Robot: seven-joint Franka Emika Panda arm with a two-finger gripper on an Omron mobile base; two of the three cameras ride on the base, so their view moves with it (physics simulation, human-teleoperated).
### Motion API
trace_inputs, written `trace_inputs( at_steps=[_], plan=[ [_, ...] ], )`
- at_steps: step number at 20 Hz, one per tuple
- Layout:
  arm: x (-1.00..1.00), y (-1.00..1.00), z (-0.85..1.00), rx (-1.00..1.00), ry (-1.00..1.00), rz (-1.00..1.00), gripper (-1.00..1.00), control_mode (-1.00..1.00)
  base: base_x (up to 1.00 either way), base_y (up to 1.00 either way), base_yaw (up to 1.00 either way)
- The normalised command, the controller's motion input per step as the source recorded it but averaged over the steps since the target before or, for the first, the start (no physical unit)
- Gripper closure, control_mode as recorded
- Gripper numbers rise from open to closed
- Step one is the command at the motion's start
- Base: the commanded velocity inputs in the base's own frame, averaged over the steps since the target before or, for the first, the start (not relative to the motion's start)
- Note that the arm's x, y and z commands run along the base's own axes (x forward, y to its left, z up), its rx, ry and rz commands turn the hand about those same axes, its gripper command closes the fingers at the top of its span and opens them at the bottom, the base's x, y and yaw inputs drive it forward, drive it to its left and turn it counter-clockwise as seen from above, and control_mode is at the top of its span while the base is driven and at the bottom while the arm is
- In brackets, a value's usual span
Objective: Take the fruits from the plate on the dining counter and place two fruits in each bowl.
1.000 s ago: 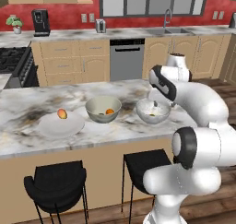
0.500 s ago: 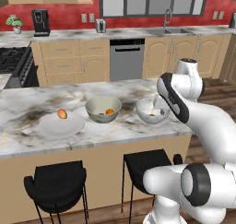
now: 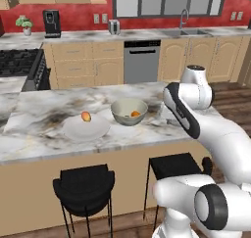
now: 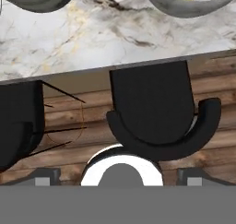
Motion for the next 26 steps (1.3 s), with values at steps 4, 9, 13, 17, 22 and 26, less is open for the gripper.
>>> trace_inputs(
  at_steps=[4, 9, 13, 17, 22, 26],
  plan=[
    [0.0, 0.0, 0.0, 0.0, 0.0, 0.0, -1.0, 1.0, -0.6, 1.0, 0.0],
    [0.0, 0.0, 0.0, 0.0, 0.0, 0.0, -1.0, 1.0, -0.19, 0.93, 0.0],
    [0.0, 0.0, 0.0, 0.0, 0.0, 0.0, -1.0, 1.0, 0.54, 0.27, 0.0],
    [0.0, 0.0, 0.0, 0.0, 0.0, 0.0, -1.0, 1.0, 0.69, 0.03, 0.0],
    [0.0, 0.0, 0.0, 0.0, 0.0, 0.0, -1.0, 1.0, 0.76, 0.22, 0.0],
    [1.0, 0.55, 0.0, 0.0, 0.0, 0.0, -1.0, -1.0, 0.0, 0.0, 0.0]
  ],
)
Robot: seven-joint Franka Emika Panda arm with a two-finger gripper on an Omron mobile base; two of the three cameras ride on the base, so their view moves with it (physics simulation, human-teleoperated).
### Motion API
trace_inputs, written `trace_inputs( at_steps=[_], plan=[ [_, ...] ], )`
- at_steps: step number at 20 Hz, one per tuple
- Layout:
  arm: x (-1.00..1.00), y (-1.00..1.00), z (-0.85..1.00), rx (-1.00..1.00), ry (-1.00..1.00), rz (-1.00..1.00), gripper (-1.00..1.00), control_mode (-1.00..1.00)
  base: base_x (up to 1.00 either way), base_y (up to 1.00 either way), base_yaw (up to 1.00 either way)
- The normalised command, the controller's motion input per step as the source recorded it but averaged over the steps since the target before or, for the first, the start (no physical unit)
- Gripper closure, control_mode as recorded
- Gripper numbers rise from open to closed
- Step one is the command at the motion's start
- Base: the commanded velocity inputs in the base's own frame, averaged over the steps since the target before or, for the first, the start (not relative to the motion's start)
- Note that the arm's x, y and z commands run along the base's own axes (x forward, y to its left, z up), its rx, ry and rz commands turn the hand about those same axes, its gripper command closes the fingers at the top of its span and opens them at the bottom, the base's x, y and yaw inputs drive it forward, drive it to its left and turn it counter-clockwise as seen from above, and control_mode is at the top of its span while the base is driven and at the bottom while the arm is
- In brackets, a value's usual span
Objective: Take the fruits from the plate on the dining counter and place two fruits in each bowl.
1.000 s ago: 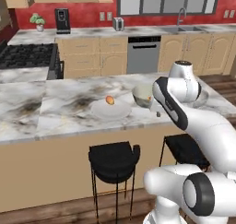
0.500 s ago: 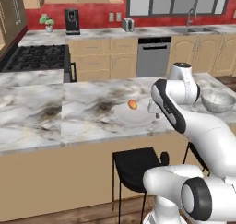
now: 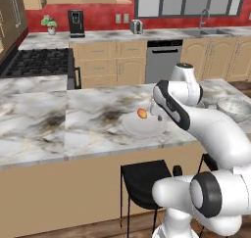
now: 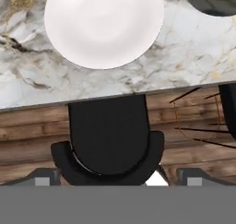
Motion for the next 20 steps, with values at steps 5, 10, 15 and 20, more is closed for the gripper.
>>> trace_inputs(
  at_steps=[5, 10, 15, 20],
  plan=[
    [1.0, 0.41, 0.0, 0.0, 0.01, 0.02, -1.0, -1.0, 0.0, 0.0, 0.0],
    [1.0, -0.04, 0.0, 0.01, 0.03, 0.01, -1.0, -1.0, 0.0, 0.0, 0.0],
    [0.97, -0.08, -0.15, 0.0, 0.0, 0.02, -1.0, -1.0, 0.0, 0.0, 0.0],
    [0.78, -0.16, -0.31, 0.0, 0.0, 0.06, -1.0, -1.0, 0.0, 0.0, 0.0]
  ],
)
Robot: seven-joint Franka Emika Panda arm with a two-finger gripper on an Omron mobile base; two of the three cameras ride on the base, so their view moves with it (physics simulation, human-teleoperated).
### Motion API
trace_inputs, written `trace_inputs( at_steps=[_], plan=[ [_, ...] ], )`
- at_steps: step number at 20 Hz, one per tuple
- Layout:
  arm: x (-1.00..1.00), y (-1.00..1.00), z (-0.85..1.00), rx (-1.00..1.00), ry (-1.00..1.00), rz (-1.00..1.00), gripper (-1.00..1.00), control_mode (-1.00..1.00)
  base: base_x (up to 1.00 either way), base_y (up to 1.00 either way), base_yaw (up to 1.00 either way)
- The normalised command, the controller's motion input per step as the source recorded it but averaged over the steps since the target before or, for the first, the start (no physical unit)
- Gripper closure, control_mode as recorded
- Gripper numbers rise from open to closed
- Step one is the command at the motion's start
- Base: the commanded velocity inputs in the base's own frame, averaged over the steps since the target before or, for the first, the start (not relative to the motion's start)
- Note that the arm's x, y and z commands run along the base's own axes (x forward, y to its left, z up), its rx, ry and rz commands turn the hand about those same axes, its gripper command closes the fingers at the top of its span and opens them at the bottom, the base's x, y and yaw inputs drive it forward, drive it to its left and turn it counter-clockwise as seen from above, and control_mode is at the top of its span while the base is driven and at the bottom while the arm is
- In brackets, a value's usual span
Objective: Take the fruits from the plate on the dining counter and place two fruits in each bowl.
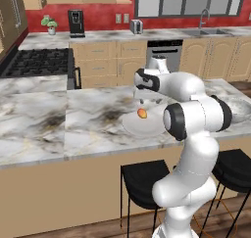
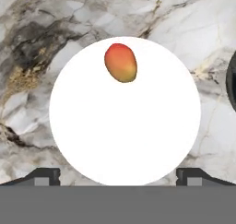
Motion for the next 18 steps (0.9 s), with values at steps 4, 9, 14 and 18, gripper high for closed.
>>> trace_inputs(
  at_steps=[4, 9, 14, 18],
  plan=[
    [0.57, -0.03, -0.51, 0.0, 0.0, 0.06, -1.0, -1.0, 0.0, 0.0, 0.0],
    [0.45, 0.0, -0.68, 0.0, 0.0, 0.07, -1.0, -1.0, 0.0, 0.0, 0.0],
    [0.48, -0.01, -0.57, 0.0, 0.0, 0.08, -1.0, -1.0, 0.0, 0.0, 0.0],
    [0.52, -0.08, -0.3, 0.0, 0.0, 0.08, -1.0, -1.0, 0.0, 0.0, 0.0]
  ],
)
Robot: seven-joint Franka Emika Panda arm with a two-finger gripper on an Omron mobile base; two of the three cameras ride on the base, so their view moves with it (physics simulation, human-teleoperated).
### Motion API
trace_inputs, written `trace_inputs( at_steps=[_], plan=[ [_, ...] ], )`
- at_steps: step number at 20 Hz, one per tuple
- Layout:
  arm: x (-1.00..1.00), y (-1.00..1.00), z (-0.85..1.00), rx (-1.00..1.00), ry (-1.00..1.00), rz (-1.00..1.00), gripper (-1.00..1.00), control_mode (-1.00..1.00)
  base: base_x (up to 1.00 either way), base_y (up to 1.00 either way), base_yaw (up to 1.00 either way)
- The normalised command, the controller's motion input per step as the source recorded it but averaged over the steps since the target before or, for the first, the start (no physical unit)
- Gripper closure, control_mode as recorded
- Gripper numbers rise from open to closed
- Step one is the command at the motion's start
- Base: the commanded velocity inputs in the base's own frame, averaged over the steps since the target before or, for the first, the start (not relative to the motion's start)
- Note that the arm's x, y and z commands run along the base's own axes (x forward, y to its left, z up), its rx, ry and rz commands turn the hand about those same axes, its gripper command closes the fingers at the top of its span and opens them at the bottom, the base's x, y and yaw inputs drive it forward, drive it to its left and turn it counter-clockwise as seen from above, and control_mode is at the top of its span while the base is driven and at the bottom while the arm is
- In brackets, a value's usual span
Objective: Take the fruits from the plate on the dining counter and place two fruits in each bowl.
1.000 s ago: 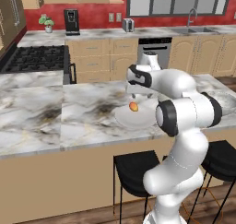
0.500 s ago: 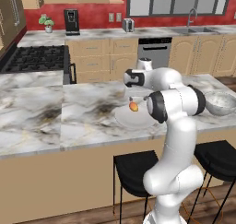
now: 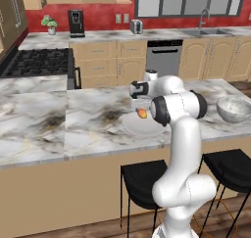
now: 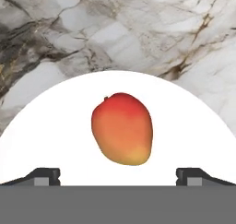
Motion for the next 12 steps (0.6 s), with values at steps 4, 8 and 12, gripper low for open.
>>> trace_inputs(
  at_steps=[4, 8, 12],
  plan=[
    [0.36, -0.01, -0.2, 0.0, 0.0, 0.05, -1.0, -1.0, 0.0, 0.0, 0.0],
    [0.18, 0.0, -0.19, 0.0, 0.03, 0.04, -1.0, -1.0, 0.0, 0.0, 0.0],
    [0.01, 0.0, -0.14, 0.0, 0.06, 0.03, -1.0, -1.0, 0.0, 0.0, 0.0]
  ],
)
